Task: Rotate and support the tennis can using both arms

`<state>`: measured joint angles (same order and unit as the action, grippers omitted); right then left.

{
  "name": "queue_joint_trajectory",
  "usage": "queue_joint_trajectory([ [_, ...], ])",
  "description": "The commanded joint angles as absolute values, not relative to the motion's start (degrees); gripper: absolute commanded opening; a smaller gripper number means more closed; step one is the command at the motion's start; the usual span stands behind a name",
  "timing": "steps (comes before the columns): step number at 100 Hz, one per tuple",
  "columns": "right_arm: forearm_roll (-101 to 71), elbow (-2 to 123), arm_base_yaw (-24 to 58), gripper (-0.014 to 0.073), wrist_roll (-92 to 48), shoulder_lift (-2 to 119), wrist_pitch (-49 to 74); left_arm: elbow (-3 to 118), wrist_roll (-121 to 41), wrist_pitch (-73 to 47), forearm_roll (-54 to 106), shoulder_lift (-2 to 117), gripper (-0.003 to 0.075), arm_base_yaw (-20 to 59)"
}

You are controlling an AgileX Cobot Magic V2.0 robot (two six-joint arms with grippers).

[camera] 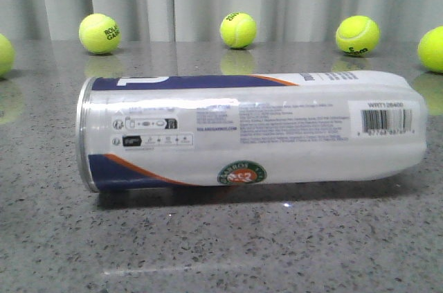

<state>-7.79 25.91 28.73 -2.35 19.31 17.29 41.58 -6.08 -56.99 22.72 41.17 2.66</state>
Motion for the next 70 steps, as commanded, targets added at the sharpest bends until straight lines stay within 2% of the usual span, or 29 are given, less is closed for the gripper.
queue_joint_trajectory([
  [1, -7.2, 27.2, 28.5, -0.0061, -2.6, 19.5, 12.7, 43.7, -14.3, -56.3, 39.5, 45.8, 0.0504, 3.0],
  [39, -7.2, 27.2, 28.5, -0.0061, -2.6, 19.5, 12.7, 43.9, -36.3, -58.9, 74.1, 66.3, 0.0495, 3.0],
  [58, -7.2, 27.2, 28.5, -0.0061, -2.6, 19.5, 12.7, 45.8, -44.7, -61.5, 85.5, 79.7, 0.0495, 3.9],
  [70, -7.2, 27.2, 28.5, -0.0061, -2.6, 19.5, 12.7, 49.8, -45.2, -61.9, 86.6, 87.3, 0.0494, 7.2],
])
